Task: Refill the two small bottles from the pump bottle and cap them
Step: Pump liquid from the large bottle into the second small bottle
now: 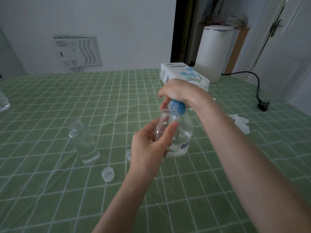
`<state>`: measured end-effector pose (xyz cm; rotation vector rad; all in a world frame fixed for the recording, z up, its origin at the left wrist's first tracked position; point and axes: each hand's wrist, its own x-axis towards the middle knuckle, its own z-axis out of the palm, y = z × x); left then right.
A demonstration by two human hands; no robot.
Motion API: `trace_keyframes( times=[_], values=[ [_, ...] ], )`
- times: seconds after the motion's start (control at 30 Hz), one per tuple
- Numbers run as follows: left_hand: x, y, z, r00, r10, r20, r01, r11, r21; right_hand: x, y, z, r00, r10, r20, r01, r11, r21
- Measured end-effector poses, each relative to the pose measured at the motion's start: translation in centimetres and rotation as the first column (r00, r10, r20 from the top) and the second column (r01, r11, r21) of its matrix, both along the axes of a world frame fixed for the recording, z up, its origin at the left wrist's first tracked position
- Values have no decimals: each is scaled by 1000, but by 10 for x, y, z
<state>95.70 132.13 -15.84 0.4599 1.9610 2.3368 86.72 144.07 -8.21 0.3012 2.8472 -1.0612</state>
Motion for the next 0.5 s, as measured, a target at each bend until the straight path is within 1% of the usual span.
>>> trace_keyframes(
  times=[0.17,0.4,0.5],
  values=[
    [-1,2,4,1000,-1,-20,2,1000,24,2,1,12,1000,10,-19,-9,998,66],
    [-1,2,3,1000,3,-21,-3,1000,17,1,-3,9,1000,6,-1,-6,999,49],
    [0,1,1,1000,2,-15,-2,1000,-3,2,-2,3,1000,1,12,-1,1000,9]
  ],
)
